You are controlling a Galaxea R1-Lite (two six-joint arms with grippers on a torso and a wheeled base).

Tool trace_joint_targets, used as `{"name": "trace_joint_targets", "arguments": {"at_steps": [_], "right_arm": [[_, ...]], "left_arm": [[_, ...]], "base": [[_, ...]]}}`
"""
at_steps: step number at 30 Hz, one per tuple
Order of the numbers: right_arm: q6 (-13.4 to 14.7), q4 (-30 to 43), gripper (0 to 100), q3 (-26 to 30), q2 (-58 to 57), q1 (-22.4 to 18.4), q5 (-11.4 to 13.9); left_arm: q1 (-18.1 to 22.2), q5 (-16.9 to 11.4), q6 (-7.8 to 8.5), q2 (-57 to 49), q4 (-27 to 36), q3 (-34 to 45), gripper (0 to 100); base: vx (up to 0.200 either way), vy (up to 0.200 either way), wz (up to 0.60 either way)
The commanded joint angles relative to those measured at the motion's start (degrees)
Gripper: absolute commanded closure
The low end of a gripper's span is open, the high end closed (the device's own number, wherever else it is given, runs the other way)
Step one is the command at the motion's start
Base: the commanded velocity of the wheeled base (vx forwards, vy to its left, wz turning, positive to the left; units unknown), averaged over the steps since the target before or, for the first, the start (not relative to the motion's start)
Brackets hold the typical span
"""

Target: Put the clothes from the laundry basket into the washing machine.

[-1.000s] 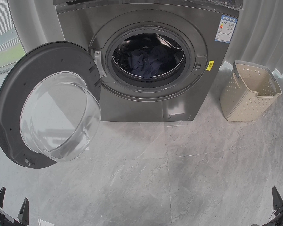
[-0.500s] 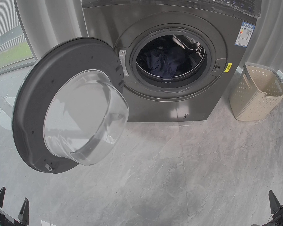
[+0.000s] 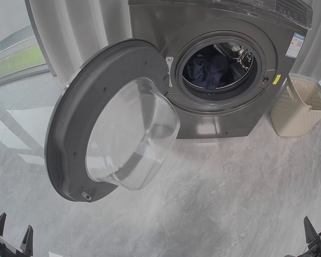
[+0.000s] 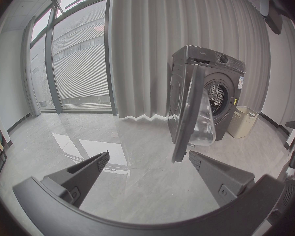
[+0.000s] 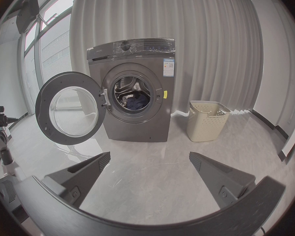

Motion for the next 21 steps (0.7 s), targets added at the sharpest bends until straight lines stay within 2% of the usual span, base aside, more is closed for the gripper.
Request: {"name": "trace_joint_targets", "arguments": {"at_steps": [1,3,4,8,14,16,21], "right_arm": [[-0.08,-0.10,0,0.77,-0.77,0.04,0.11],[-0.08,-0.10,0,0.77,-0.77,0.04,0.11],[-0.08,-0.10,0,0.77,-0.77,0.04,0.11],[-0.08,-0.10,0,0.77,-0.77,0.04,0.11],[-0.17,-0.10,0,0.77,-0.77,0.04,0.11],[-0.08,-0.10,0,0.77,-0.77,0.04,0.11],[-0.17,-0.10,0,0.77,-0.77,0.04,0.11]], "left_arm": [[0.02,0.00,0.05,-0.74,0.01,1.01,0],[0.02,0.00,0.05,-0.74,0.01,1.01,0],[0.11,-0.18,0.67,-0.74,0.01,1.01,0],[0.02,-0.53,0.58,-0.74,0.01,1.01,0],[0.02,-0.44,0.05,-0.74,0.01,1.01,0],[0.02,-0.35,0.58,-0.74,0.01,1.01,0],[0.11,-0.35,0.40,-0.74,0.01,1.01,0]], "base": [[0.000,0.000,0.00],[0.000,0.000,0.00],[0.000,0.000,0.00],[0.000,0.000,0.00],[-0.200,0.000,0.00],[0.000,0.000,0.00],[0.000,0.000,0.00]]}}
